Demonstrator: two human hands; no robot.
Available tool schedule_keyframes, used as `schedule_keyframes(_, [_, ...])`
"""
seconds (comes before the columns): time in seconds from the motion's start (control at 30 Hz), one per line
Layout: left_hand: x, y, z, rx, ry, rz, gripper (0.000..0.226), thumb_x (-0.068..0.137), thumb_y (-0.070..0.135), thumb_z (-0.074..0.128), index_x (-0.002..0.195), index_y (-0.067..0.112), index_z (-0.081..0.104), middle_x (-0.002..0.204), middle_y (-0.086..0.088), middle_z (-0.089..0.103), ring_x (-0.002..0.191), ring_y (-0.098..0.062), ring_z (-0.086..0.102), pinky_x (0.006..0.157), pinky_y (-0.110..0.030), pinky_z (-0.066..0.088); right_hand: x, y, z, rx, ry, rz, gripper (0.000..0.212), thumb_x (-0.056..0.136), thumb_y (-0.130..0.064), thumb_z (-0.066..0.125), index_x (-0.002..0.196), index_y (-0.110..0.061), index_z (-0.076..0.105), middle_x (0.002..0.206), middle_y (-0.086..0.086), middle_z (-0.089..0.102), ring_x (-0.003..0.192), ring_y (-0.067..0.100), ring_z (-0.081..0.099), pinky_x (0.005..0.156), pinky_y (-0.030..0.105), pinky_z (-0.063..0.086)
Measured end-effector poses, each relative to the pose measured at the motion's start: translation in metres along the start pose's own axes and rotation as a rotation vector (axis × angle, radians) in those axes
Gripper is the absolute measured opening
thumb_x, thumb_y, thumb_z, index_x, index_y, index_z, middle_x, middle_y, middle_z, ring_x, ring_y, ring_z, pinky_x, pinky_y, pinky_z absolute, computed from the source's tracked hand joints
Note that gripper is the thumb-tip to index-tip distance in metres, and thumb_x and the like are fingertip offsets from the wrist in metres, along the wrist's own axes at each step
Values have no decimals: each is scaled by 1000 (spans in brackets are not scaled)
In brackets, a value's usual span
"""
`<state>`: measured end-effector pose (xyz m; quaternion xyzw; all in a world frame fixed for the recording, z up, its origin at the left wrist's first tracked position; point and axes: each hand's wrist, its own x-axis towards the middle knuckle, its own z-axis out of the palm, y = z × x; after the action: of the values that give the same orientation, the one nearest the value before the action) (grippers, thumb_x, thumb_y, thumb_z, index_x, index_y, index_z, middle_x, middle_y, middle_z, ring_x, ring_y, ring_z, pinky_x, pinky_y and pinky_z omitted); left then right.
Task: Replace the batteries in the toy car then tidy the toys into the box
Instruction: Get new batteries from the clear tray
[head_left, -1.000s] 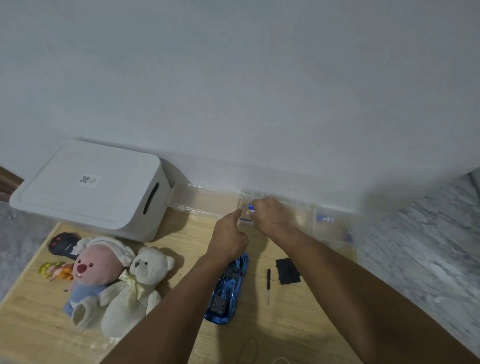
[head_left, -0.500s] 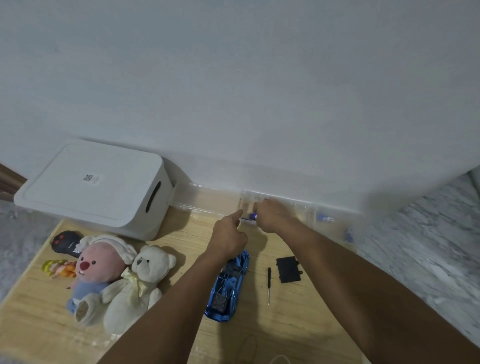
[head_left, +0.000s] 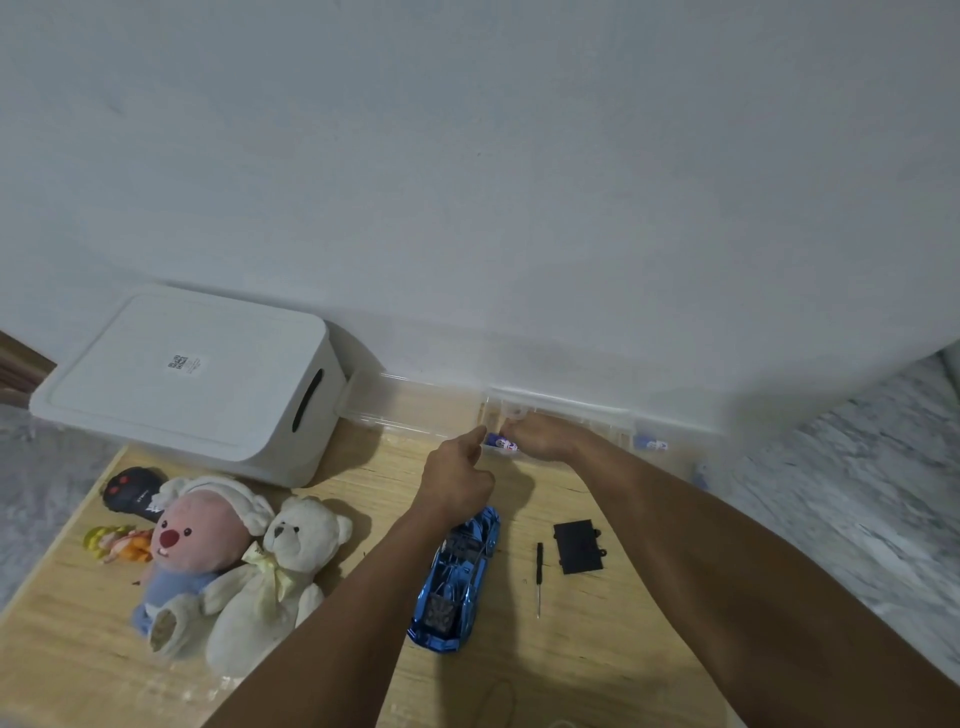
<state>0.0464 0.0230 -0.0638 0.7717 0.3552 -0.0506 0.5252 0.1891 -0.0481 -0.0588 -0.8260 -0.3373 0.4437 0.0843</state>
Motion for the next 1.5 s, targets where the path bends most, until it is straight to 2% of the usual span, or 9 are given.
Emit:
schedule_keyframes(0.23, [-2, 2, 0, -88, -26, -20, 74, 79, -13, 48, 148, 10, 34, 148, -11, 44, 135, -18, 45, 100, -27, 46, -1, -1, -1, 93, -62, -34, 32, 106, -28, 29, 95, -21, 59, 99, -11, 42, 92, 7, 44, 75, 18, 31])
schedule_keyframes(0.43, [0, -1, -2, -158, -29, -48, 77, 78, -12, 51, 149, 10, 32, 150, -10, 42, 136, -18, 44, 105, -40, 46, 3, 4, 4, 78, -42, -12, 41, 106, -32, 26, 105, -6, 58, 109, 11, 55, 96, 22, 47, 81, 29, 33])
schedule_keyframes(0.63, [1, -2, 0, -166, -40, -41, 78, 79, -12, 52, 150, 10, 29, 152, -10, 39, 137, -19, 42, 103, -35, 46, 3, 8, 9, 88, 8, -15, 34, 105, -34, 32, 109, -10, 57, 91, 0, 55, 87, 18, 48, 75, 29, 35])
schedule_keyframes(0.93, [-3, 3, -1, -134, -25, -31, 76, 81, -8, 51, 151, 9, 28, 151, -9, 40, 137, -20, 42, 96, -30, 47, -15, 11, -5, 60, 192, -5, 28, 98, -10, 39, 112, 1, 61, 106, 20, 62, 91, 32, 59, 74, 39, 45])
schedule_keyframes(1.07, [-9, 9, 1, -129, -19, -1, 56, 81, -10, 51, 116, 33, 59, 96, 18, 56, 89, -7, 55, 86, -36, 46, -41, 18, -8, 269, 187, 22, 24, 97, -6, 41, 109, -4, 62, 91, 9, 54, 75, 21, 47, 59, 29, 34])
schedule_keyframes(1.2, [-23, 7, 1, -190, 130, 40, 60, 82, -12, 48, 137, 12, 52, 131, 1, 58, 119, -14, 56, 63, -14, 51, -66, 30, -4, 495, 97, 67, 27, 97, -12, 36, 95, -15, 64, 77, 5, 49, 57, 18, 33, 52, 29, 27])
schedule_keyframes(1.3, [-37, 2, 1, -100, 267, 36, 45, 85, -6, 51, 126, 8, 61, 117, -2, 66, 93, -10, 64, 56, -3, 43, -82, 35, 1, 640, 71, 64, 27, 99, -18, 39, 101, -8, 63, 75, 5, 48, 56, 14, 31, 49, 26, 24])
schedule_keyframes(1.37, [-46, -3, 1, 18, 303, -2, 41, 86, 2, 55, 126, 7, 61, 117, -3, 66, 85, -9, 63, 65, -5, 43, -89, 37, 5, 678, 71, 61, 30, 99, -24, 42, 104, -5, 64, 75, 6, 51, 57, 14, 33, 50, 26, 25])
schedule_keyframes(1.5, [-63, -18, 11, 229, 207, -144, 58, 86, 32, 64, 137, 8, 49, 136, -11, 54, 121, -26, 53, 97, -34, 43, -101, 42, 10, 670, 120, 13, 30, 100, -31, 48, 104, -6, 65, 80, 6, 59, 61, 13, 42, 50, 26, 31])
